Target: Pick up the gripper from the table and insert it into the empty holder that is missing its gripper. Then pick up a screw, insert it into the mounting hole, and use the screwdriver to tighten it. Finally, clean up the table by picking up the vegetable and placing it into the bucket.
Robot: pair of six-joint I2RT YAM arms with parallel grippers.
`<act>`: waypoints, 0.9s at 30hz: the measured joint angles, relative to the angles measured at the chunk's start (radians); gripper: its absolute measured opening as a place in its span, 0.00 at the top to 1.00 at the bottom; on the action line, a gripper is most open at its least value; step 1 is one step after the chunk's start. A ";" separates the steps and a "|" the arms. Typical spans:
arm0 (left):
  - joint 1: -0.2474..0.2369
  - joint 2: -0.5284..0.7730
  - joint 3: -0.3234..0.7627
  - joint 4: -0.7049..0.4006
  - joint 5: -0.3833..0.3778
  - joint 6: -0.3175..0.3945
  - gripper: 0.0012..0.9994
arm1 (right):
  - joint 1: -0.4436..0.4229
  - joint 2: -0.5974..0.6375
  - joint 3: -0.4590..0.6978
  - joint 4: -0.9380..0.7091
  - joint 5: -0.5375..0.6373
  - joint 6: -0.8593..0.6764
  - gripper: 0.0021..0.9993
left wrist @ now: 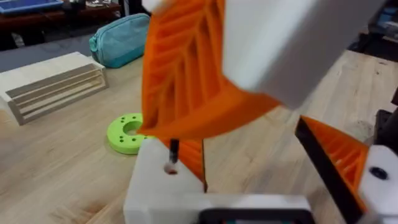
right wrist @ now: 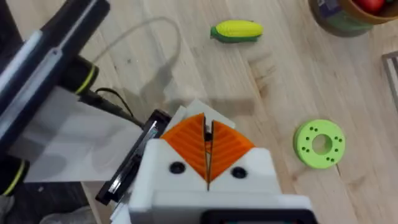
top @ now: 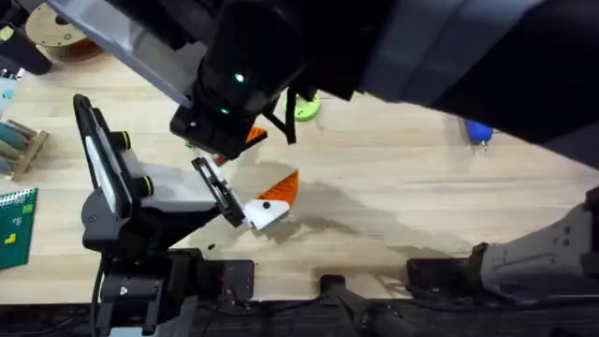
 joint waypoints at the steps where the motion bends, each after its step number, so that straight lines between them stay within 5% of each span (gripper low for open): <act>1: 0.000 0.000 0.000 0.000 0.000 0.000 0.07 | 0.000 0.000 0.000 -0.002 0.000 0.000 1.00; 27: 0.000 0.000 0.000 0.000 0.000 0.000 0.07 | -0.003 0.002 -0.012 0.005 0.000 0.000 1.00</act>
